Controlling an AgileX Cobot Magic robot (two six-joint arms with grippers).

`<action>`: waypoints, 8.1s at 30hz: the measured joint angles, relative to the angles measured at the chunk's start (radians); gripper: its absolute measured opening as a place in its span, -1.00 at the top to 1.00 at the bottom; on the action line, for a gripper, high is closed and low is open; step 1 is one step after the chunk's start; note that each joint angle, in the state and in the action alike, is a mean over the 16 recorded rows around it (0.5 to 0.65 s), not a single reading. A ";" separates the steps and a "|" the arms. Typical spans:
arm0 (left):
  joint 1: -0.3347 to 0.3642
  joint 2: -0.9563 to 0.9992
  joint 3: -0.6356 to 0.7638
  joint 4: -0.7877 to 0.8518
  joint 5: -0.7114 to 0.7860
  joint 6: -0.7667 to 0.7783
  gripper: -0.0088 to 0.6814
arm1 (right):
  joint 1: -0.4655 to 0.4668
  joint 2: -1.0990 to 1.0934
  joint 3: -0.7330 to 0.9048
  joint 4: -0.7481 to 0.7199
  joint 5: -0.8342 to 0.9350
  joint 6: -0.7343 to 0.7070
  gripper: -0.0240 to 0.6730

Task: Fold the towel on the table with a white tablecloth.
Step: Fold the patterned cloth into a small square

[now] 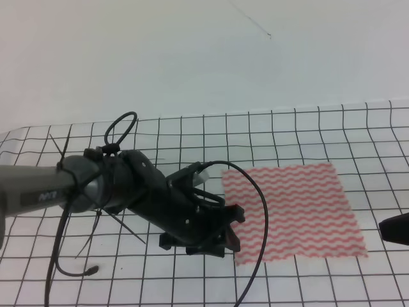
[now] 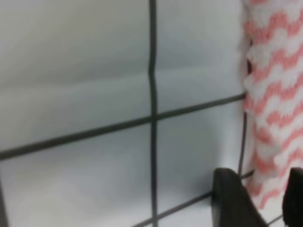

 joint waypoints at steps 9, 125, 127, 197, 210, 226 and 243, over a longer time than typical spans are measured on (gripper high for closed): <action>0.000 0.023 -0.003 -0.094 -0.016 0.068 0.29 | 0.000 0.000 0.000 0.001 0.001 0.000 0.93; 0.111 0.186 -0.329 -0.236 0.103 0.318 0.98 | 0.018 0.704 -0.363 0.047 -0.128 -0.038 0.24; 0.112 0.186 -0.329 -0.242 0.100 0.321 0.98 | 0.033 0.704 -0.384 -0.014 -0.102 -0.078 0.24; 0.120 0.186 -0.329 -0.327 0.097 0.391 0.97 | 0.212 0.727 -0.496 -0.575 -0.054 0.002 0.57; 0.120 0.186 -0.329 -0.327 0.099 0.401 0.97 | 0.212 0.797 -0.499 -0.566 -0.034 -0.031 0.28; 0.120 0.185 -0.329 -0.340 0.108 0.409 0.97 | 0.212 0.803 -0.502 -0.561 -0.070 0.012 0.87; 0.120 0.185 -0.329 -0.366 0.096 0.426 0.97 | 0.212 0.758 -0.539 -0.568 -0.022 0.007 0.78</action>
